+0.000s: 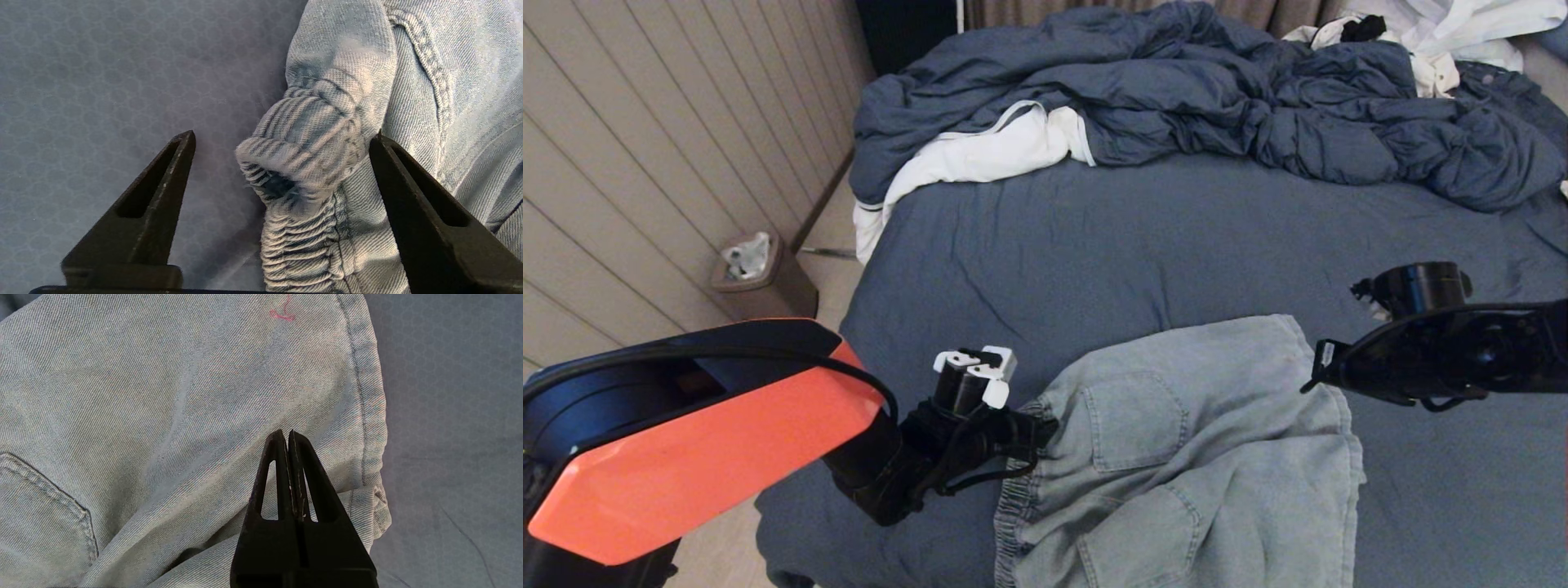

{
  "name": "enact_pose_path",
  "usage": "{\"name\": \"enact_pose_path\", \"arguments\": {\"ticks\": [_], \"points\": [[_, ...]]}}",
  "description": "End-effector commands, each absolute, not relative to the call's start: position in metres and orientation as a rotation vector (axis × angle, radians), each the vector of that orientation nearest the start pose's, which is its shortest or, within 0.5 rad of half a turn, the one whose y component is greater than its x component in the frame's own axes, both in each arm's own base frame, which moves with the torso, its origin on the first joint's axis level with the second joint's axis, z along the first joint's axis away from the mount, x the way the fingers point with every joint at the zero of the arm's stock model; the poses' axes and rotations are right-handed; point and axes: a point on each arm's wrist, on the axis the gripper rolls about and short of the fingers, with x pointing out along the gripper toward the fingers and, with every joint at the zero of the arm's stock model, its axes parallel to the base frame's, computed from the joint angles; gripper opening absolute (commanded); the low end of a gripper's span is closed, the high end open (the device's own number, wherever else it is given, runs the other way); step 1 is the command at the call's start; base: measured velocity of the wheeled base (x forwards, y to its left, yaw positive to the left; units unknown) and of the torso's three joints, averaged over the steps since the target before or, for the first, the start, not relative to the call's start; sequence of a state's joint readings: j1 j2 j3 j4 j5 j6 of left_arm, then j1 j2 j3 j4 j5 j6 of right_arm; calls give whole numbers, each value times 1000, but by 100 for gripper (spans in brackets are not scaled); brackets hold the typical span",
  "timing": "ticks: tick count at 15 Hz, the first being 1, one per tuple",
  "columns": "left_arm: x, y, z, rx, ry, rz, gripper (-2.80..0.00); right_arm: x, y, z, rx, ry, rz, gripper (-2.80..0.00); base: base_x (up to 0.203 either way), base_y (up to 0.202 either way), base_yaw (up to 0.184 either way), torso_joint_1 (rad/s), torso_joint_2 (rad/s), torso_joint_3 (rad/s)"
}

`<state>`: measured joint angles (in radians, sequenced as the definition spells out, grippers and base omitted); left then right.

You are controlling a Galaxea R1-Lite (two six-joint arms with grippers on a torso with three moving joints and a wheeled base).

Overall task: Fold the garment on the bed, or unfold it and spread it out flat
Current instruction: Unford the blue shorts

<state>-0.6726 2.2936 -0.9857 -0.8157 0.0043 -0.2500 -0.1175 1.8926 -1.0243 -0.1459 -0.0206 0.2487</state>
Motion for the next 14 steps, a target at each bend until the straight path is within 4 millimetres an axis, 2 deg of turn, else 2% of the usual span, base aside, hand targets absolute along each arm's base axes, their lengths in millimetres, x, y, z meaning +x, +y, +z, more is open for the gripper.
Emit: {"name": "enact_pose_path", "arguments": {"ticks": [1,2,10,14], "points": [[319,-255,26,-71,549,-591,-163,339,-44,133,278,697,-230,-280,0,0,0,0,0,0],[321,-256,27,-74,545,-593,-280,339,-44,133,279,696,-232,-280,0,0,0,0,0,0],[329,-255,37,-91,507,-580,-280,338,-47,134,284,693,-241,-280,0,0,0,0,0,0],[358,-228,67,-131,412,-469,-280,339,-47,133,284,689,-241,-280,0,0,0,0,0,0]]}}
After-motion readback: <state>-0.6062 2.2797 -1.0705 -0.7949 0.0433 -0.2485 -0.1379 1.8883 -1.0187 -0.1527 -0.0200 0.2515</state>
